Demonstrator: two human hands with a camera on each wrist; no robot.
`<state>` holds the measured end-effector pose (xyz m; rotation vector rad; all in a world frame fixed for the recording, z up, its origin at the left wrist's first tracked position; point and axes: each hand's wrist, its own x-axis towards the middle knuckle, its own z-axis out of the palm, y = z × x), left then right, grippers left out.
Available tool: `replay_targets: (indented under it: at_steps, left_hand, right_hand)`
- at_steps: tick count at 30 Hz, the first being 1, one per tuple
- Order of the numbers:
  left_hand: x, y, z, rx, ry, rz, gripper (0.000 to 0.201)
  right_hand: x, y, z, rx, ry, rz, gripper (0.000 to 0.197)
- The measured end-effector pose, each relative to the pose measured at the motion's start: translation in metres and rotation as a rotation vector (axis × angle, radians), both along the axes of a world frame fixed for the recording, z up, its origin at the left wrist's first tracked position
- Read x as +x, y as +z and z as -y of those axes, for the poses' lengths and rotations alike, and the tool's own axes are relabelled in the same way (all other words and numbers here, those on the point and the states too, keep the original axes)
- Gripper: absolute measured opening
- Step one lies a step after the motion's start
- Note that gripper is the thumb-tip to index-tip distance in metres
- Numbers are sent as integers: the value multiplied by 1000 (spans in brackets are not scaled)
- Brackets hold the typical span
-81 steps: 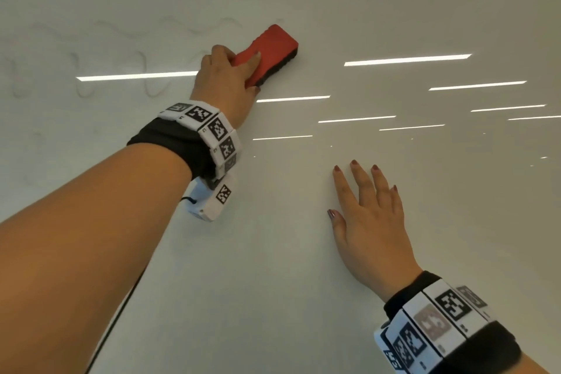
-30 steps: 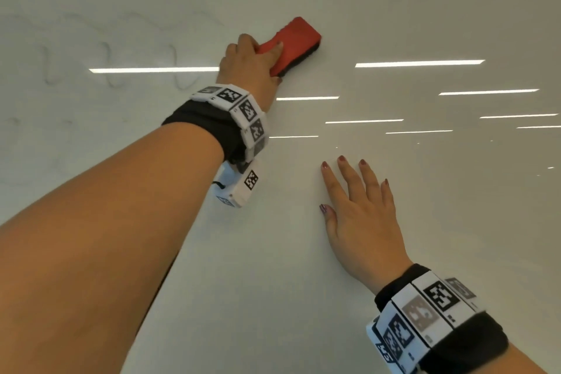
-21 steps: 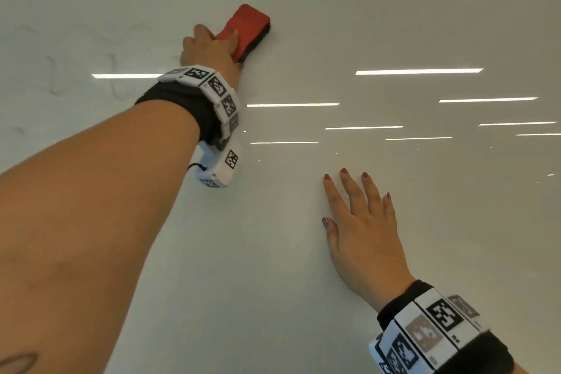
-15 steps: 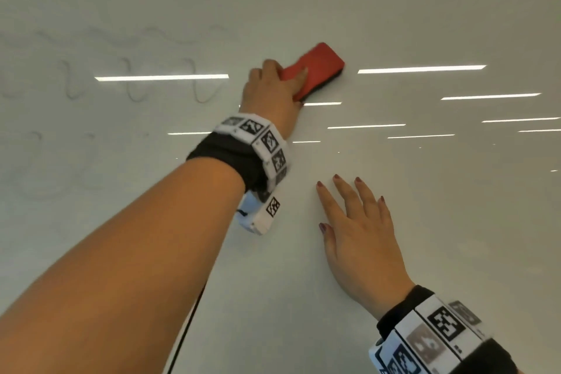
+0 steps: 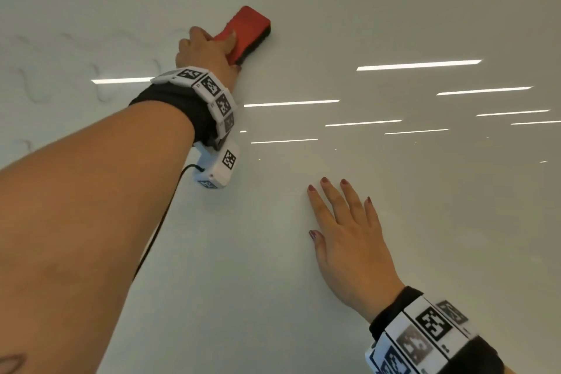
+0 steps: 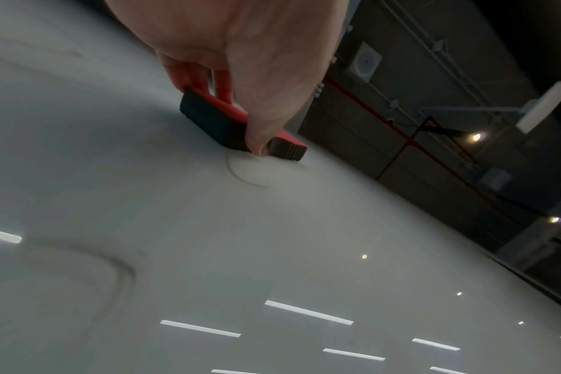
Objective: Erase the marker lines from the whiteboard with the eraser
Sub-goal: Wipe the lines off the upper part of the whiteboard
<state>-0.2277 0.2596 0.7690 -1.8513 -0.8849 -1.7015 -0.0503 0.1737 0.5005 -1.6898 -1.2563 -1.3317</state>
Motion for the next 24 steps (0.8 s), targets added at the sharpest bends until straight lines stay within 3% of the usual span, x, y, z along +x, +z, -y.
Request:
replay_targets:
  at_steps: [4, 9, 12, 18, 24]
  left_hand:
    - [9, -17, 4, 60, -4, -102, 54]
    - [16, -67, 8, 166, -31, -306, 56]
    - [1, -79, -2, 189, -4, -325, 56]
    - [-31, -27, -13, 89, 53, -143, 56]
    - [-16, 19, -5, 6, 134, -58, 53]
  right_hand:
    - [-4, 0, -2, 24, -1, -23, 58]
    - [-6, -4, -6, 36, 10, -50, 57]
    - [-4, -5, -7, 26, 8, -49, 57]
    - [-4, -5, -6, 26, 3, -34, 56]
    - [-2, -7, -7, 41, -15, -14, 56]
